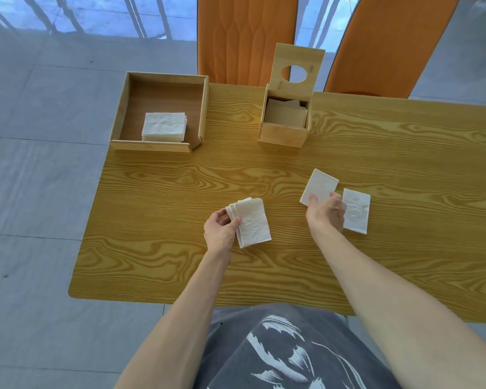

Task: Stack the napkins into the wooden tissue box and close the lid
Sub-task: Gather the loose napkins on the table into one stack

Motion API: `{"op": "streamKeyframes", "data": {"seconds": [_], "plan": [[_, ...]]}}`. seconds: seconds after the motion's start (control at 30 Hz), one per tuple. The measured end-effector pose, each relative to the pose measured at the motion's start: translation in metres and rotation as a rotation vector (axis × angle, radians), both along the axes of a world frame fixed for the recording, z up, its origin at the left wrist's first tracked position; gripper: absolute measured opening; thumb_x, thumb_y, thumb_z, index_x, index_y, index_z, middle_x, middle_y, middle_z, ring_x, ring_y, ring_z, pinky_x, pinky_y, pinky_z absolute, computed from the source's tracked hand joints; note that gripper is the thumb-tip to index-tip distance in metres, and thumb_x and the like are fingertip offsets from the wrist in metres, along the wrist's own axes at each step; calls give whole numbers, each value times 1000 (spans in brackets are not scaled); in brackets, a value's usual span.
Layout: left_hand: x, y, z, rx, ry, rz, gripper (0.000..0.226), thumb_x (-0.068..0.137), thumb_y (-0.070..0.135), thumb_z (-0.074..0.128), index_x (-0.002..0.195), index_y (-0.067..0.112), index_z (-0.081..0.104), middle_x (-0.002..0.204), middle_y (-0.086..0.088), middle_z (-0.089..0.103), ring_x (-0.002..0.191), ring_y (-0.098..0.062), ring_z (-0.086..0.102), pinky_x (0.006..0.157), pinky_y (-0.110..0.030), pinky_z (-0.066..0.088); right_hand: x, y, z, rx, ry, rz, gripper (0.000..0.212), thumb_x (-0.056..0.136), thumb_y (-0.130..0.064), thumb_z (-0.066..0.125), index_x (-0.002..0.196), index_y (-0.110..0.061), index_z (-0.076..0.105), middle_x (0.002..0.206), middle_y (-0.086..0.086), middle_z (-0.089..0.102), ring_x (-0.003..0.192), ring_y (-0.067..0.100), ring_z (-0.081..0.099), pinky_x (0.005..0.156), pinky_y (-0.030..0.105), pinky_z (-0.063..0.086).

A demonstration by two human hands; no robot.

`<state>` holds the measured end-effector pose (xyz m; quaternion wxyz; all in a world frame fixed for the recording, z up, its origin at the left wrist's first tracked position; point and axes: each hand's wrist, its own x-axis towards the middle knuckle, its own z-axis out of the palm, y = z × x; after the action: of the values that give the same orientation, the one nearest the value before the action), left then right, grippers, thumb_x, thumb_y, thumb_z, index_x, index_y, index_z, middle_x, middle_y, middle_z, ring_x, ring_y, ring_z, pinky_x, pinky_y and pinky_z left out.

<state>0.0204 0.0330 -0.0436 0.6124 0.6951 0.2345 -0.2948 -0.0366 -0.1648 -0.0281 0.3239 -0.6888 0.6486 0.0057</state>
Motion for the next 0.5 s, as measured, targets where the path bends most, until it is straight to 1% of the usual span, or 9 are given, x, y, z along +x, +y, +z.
{"op": "streamKeyframes", "data": {"seconds": [0.07, 0.13, 0.23, 0.33, 0.43, 0.5], "plan": [[0, 1, 0, -1, 0, -2, 42, 86, 6, 73, 125, 10, 59, 114, -5, 68, 90, -10, 64, 63, -12, 43, 3, -2, -2, 5, 33, 3, 57, 100, -41, 51, 146, -10, 37, 147, 15, 41, 130, 36, 50, 103, 46, 41], [1, 1, 0, -6, 3, -6, 42, 86, 5, 73, 125, 9, 59, 114, -6, 69, 88, -8, 64, 63, -11, 43, 7, -4, -4, 14, 44, -8, 55, 99, -40, 54, 143, -10, 40, 143, 15, 44, 126, 37, 52, 100, 45, 43], [1, 1, 0, -14, 12, -8, 42, 86, 4, 72, 126, 8, 58, 109, -4, 69, 84, -3, 64, 60, -10, 45, 8, -4, -7, 34, 50, -6, 43, 98, -39, 55, 132, -14, 46, 136, 14, 45, 118, 35, 56, 92, 43, 45], [1, 1, 0, -9, 11, -4, 41, 86, 4, 72, 125, 9, 59, 108, -3, 69, 84, -3, 64, 59, -9, 46, 5, 0, -10, 42, 67, 24, 35, 98, -39, 54, 125, -17, 49, 132, 13, 44, 113, 33, 57, 82, 38, 41], [1, 2, -2, -14, 11, 1, 40, 85, 4, 73, 122, 10, 59, 109, -4, 70, 91, -11, 67, 67, -14, 48, 5, 4, -11, 26, 85, 65, 37, 98, -38, 55, 128, -17, 48, 134, 13, 45, 116, 32, 56, 82, 37, 41], [1, 2, -5, -24, 9, 8, 41, 84, 4, 74, 122, 9, 59, 112, -7, 71, 98, -18, 69, 78, -24, 54, 6, 5, -10, 23, 82, 58, 47, 96, -34, 60, 135, -16, 42, 137, 13, 47, 120, 33, 56, 86, 39, 44]]}}
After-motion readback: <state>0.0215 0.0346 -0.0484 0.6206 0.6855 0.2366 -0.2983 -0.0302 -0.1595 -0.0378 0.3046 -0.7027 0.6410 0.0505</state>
